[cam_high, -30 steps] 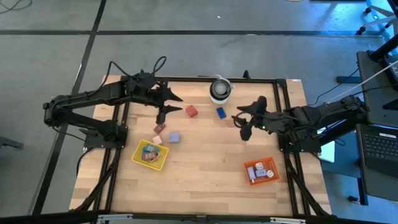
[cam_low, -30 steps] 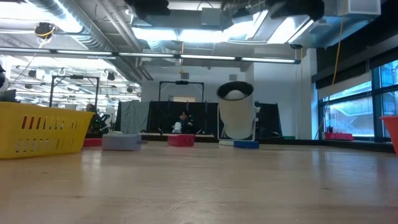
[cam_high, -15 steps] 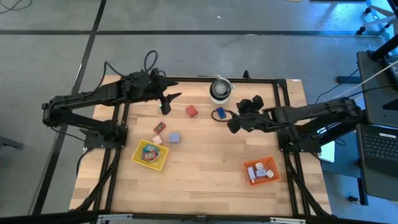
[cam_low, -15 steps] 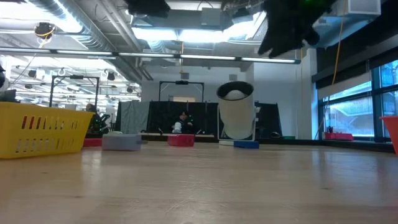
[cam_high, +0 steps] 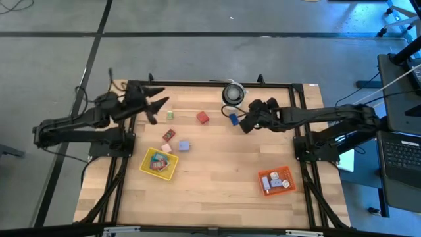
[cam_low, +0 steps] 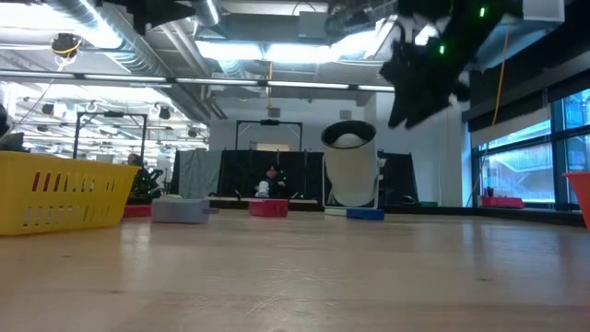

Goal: Pick & Place Office items
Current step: Put the blue digital timer into the yellow bin

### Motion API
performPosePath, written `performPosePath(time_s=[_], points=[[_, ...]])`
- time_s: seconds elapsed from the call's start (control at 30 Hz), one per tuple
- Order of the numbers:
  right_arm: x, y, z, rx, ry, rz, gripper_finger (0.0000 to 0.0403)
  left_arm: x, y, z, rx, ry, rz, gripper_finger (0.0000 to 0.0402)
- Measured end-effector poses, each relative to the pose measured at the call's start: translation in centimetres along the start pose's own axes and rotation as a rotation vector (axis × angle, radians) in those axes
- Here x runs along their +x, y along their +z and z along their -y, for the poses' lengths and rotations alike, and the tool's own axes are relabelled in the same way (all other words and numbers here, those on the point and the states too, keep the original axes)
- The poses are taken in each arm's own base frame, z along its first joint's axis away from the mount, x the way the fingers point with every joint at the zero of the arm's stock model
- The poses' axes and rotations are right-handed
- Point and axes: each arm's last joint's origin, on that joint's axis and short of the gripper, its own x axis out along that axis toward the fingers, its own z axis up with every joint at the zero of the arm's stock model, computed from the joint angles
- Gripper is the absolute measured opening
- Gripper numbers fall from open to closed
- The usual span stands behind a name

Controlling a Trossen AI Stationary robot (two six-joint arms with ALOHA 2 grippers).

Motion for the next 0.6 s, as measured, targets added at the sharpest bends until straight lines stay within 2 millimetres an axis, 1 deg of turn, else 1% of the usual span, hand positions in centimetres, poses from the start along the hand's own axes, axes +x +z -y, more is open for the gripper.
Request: performPosePath(time_s=[0.1,0.2,0.27,0.43,0.5,0.6], points=[[1.9,-1.0,0.3,0.042,0.102,-0.007,0.0229,-1.1,-1.4,-0.2,-0.05,-0.053,0.089,0.0207],[3.0,-1.6,0.2,0.084,0.203,0.017,0.0229,-1.6,-2.7,-0.3,-0.075,-0.083,0.14,0.0206],[3.4,-2.0,0.2,0.105,0.235,0.054,0.0229,-1.7,-3.7,-0.4,-0.066,-0.077,0.124,0.0207],[4.3,-3.2,0.4,0.131,0.274,0.066,0.0229,-1.6,-5.9,-0.6,-0.037,-0.04,0.073,0.0209],[4.6,-3.7,0.6,0.158,0.277,0.06,0.0231,-1.6,-6.5,-0.7,-0.03,-0.028,0.057,0.0209],[4.8,-4.0,0.6,0.195,0.292,0.071,0.0243,-1.6,-6.8,-0.7,-0.006,-0.026,0.049,0.021]])
